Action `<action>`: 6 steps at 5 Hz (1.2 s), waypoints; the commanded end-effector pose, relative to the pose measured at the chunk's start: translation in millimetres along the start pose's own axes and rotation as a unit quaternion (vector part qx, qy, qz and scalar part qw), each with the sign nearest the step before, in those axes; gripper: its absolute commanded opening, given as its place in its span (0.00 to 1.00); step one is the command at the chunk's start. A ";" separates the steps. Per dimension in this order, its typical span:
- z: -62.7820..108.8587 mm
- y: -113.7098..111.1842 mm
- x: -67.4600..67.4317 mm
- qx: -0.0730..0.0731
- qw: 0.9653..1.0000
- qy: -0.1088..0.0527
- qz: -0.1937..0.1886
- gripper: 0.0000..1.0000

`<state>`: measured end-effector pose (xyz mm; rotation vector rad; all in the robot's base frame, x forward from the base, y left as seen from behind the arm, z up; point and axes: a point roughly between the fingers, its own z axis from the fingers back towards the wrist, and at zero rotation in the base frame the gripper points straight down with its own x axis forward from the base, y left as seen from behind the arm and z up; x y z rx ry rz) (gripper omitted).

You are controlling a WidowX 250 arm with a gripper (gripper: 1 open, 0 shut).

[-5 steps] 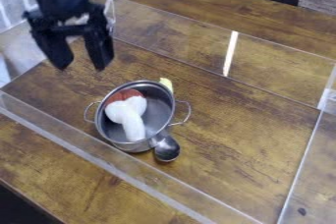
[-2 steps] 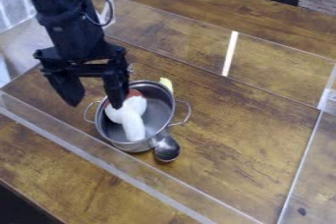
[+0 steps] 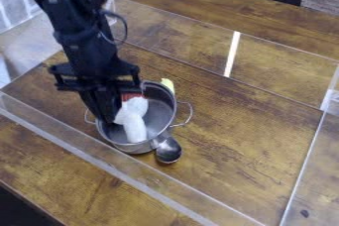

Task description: Remove the mushroom from the silver pot and put it on the table

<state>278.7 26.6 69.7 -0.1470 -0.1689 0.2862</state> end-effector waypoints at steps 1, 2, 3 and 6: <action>14.2 -5.7 12.5 -0.015 0.999 -0.021 -0.026 0.00; 27.7 -2.6 26.5 -0.018 0.999 -0.034 0.005 0.00; 44.2 8.1 44.0 -0.017 0.998 -0.049 0.045 0.00; 54.4 28.2 40.9 -0.023 0.999 -0.043 -0.015 1.00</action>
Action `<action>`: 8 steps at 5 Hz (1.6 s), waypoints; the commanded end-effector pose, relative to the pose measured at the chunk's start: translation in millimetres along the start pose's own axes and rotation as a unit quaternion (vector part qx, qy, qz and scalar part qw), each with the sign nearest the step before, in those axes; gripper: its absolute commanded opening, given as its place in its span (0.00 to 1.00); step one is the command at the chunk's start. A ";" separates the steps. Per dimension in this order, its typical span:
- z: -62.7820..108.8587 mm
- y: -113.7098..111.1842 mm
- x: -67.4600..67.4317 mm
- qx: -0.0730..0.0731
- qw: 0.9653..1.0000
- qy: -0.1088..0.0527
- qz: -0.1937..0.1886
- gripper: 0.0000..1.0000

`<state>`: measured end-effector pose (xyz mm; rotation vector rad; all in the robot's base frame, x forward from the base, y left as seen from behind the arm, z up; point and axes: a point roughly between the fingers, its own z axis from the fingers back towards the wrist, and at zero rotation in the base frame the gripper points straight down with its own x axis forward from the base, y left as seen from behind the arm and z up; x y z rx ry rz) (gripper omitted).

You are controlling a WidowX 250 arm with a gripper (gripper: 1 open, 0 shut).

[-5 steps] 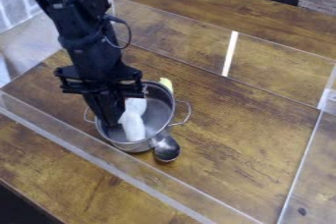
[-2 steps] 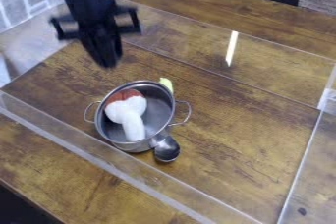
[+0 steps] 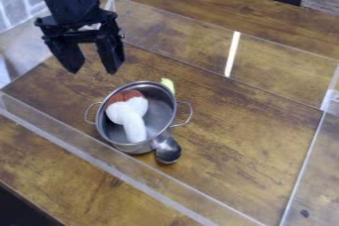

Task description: Remove the mushroom from the silver pot and put it on the table

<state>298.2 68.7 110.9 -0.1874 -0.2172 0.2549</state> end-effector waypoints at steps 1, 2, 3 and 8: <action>-1.1 2.1 1.7 0.009 0.999 -0.021 0.043 1.00; -19.0 -7.2 -1.3 0.015 0.997 -0.020 0.078 1.00; -38.9 -16.4 -2.3 0.023 0.995 -0.018 0.094 1.00; -101.2 -24.3 17.5 0.047 0.998 0.014 0.046 1.00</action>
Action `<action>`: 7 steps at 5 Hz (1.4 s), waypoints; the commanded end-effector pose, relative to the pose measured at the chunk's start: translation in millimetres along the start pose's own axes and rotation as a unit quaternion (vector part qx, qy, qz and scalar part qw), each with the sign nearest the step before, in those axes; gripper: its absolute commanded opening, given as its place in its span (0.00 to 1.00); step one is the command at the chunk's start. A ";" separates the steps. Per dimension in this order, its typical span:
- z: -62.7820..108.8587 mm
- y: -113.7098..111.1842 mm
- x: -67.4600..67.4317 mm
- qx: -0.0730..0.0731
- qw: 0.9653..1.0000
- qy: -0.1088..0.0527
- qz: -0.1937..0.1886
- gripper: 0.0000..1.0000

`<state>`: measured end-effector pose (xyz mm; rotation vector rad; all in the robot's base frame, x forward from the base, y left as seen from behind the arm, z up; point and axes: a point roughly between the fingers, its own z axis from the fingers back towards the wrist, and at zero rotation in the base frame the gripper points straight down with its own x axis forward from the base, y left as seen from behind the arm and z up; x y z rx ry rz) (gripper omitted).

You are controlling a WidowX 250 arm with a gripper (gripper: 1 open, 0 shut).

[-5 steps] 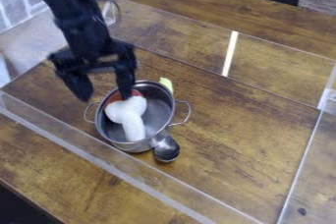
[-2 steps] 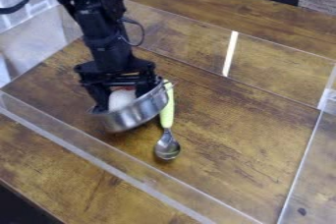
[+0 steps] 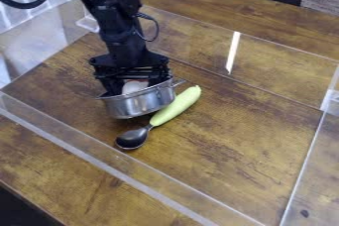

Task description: Remove the mushroom from the silver pot and put it on the table

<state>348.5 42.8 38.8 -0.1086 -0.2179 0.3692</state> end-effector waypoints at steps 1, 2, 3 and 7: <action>-24.0 -9.5 -10.7 0.012 0.999 0.032 0.013 1.00; -28.0 -8.2 -20.8 0.014 0.999 0.043 0.001 1.00; -31.2 -5.8 -31.8 0.020 0.998 0.055 -0.013 1.00; -18.1 10.5 -45.3 0.047 0.988 0.107 -0.097 1.00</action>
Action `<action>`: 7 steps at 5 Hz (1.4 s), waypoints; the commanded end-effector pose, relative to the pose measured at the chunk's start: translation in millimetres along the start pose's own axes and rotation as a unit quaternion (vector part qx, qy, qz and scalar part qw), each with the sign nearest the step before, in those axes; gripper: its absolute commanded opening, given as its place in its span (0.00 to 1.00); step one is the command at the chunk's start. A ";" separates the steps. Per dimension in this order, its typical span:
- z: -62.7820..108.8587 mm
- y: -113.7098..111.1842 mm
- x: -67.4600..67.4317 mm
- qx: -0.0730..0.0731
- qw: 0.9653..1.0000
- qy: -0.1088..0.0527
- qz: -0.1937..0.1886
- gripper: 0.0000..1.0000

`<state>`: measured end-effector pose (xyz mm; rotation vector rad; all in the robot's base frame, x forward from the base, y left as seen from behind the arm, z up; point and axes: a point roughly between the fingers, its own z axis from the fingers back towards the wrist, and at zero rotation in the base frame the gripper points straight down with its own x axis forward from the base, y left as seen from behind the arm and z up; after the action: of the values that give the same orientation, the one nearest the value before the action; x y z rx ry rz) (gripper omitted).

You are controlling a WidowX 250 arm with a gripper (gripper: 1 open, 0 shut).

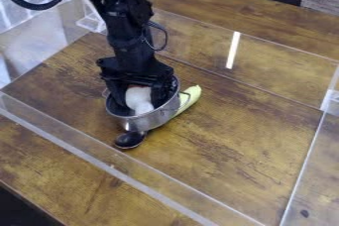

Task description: Remove the mushroom from the silver pot and put it on the table

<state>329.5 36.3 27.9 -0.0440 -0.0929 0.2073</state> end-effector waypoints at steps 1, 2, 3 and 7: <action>-10.2 23.1 -20.7 0.011 0.998 0.057 -0.027 1.00; -5.6 41.6 -17.3 0.011 0.997 0.066 -0.034 1.00; -3.1 47.8 -14.5 0.010 0.997 0.071 0.001 0.00; 42.9 21.4 -1.6 -0.014 0.997 0.045 0.066 0.00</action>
<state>307.9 60.9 41.1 -0.0905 0.0912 0.3531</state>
